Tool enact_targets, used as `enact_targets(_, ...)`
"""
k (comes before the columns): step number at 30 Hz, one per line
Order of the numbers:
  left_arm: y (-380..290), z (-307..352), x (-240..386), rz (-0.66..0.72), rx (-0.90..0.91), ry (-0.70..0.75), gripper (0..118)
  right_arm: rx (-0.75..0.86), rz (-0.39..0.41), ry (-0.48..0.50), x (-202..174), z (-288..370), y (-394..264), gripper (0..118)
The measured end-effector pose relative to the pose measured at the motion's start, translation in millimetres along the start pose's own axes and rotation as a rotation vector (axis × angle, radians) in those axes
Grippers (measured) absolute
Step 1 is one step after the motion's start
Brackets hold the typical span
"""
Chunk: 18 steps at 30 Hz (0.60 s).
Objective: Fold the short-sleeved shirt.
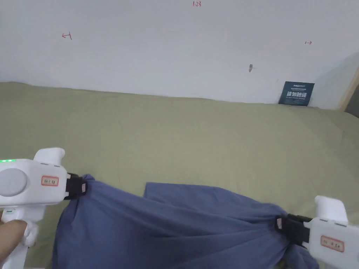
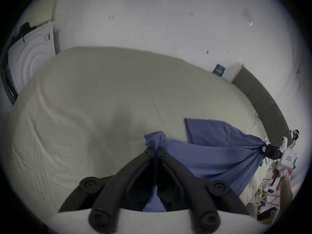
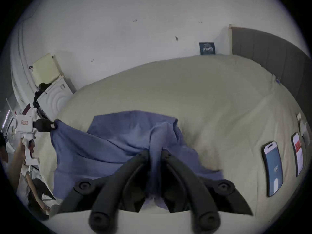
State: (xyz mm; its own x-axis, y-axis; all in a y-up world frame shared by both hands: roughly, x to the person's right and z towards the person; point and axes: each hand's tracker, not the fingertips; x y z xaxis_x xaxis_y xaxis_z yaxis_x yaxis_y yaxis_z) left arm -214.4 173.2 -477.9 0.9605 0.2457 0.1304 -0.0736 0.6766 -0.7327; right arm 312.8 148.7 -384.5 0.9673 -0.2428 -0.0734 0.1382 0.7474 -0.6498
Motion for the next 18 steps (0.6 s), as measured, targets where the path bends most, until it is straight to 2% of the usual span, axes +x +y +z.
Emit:
enact_targets(6, 55, 65, 9, -0.024, 0.181, -0.033, 2, 0.168, 0.044, 0.054, -15, 27, 65, 12)
enact_targets(10, 100, 103, 12, -0.016, 0.277, -0.063, 2, 0.265, 0.175, 0.008, -34, 45, 121, 12)
enact_targets(13, 129, 127, 15, -0.033, 0.340, -0.050, 2, 0.326, 0.149, 0.042, -39, 53, 161, 12)
enact_targets(16, 160, 138, 14, -0.049, 0.376, -0.056, 2, 0.366, 0.194, 0.025, -50, 57, 202, 12)
enact_targets(18, 179, 140, 15, -0.046, 0.408, -0.051, 2, 0.378, 0.194, 0.026, -54, 57, 227, 12)
